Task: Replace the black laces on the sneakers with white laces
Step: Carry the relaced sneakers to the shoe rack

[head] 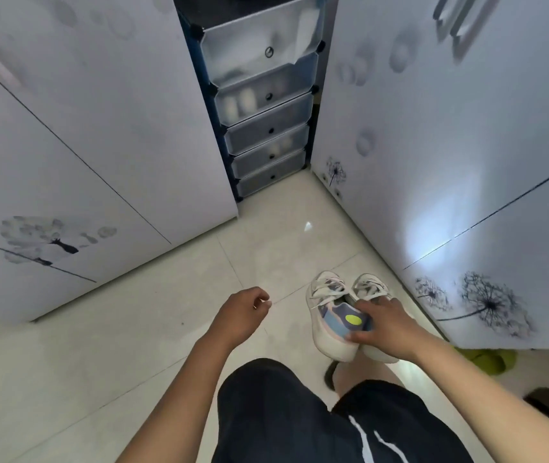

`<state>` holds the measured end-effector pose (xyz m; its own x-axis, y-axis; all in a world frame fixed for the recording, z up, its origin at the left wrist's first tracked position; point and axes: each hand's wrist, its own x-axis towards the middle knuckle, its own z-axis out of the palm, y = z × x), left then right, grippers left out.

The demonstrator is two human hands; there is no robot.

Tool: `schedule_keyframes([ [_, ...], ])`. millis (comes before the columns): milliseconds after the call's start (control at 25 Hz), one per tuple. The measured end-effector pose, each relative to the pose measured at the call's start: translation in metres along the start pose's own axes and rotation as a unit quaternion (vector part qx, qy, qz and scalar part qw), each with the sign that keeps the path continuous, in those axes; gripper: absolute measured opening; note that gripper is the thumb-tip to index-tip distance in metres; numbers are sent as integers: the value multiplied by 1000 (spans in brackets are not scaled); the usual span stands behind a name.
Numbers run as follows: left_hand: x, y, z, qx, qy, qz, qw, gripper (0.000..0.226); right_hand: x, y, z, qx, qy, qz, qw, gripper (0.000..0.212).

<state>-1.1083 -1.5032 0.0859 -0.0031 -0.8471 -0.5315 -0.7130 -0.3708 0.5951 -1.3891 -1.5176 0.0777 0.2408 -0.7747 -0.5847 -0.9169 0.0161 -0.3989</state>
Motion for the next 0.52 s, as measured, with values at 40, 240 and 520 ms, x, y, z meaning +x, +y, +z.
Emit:
schedule_keyframes([
  [40, 19, 10, -3, -8, 6, -8, 1000, 20, 20, 4, -17, -3, -7, -1, 1000, 47],
  [240, 129, 73, -2, -78, 27, -66, 994, 15, 147, 39, -119, -49, -52, -53, 996, 52],
  [520, 268, 129, -28, -153, 55, -97, 982, 18, 293, 44, -206, -129, -80, -94, 984, 49],
])
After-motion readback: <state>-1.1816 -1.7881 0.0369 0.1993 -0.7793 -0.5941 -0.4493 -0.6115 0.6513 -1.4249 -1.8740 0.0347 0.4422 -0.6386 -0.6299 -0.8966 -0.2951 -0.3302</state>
